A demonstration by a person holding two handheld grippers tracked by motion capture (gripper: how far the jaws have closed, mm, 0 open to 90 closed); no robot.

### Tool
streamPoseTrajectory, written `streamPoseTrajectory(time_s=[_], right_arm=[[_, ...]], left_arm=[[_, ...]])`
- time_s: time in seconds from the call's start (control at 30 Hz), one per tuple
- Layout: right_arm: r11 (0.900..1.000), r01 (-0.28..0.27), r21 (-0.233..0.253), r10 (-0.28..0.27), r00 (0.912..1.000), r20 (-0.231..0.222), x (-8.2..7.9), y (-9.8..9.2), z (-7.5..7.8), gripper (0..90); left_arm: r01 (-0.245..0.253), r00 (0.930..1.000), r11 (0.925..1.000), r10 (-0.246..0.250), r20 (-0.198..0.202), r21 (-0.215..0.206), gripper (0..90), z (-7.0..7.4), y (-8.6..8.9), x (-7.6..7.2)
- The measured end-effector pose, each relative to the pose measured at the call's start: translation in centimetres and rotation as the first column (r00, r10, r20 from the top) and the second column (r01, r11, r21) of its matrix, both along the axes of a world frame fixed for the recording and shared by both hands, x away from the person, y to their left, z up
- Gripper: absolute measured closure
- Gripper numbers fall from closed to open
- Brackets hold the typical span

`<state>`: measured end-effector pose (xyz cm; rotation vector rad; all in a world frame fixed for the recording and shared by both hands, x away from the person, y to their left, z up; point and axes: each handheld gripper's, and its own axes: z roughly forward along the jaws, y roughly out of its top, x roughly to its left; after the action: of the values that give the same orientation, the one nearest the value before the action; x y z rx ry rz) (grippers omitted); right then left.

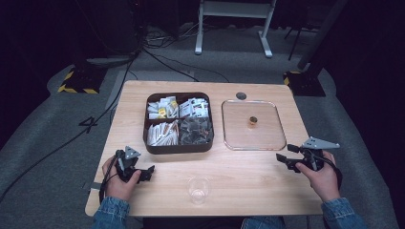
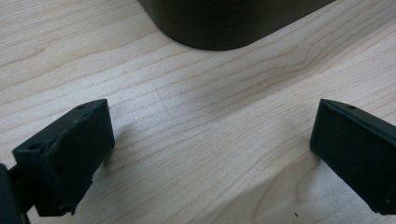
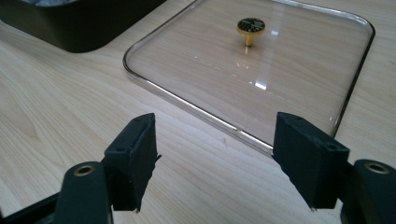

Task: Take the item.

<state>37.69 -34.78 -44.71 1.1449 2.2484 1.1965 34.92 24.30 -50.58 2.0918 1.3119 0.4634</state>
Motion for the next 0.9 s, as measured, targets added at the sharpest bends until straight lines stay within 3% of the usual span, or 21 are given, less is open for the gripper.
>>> streamPoseTrajectory(time_s=[0.47,0.9], right_arm=[[0.998,-0.065,0.014,0.065,0.9974,0.03,1.7,2.4,3.3,31.0],[0.988,-0.153,0.014,0.152,0.987,0.052,4.7,6.5,5.5,30.8]], left_arm=[[0.009,1.0,0.9999,-0.009,0.003,0.005,0.2,0.0,0.1,0.0],[0.009,1.0,0.9999,-0.009,0.003,0.005,0.2,0.0,0.2,0.0]])
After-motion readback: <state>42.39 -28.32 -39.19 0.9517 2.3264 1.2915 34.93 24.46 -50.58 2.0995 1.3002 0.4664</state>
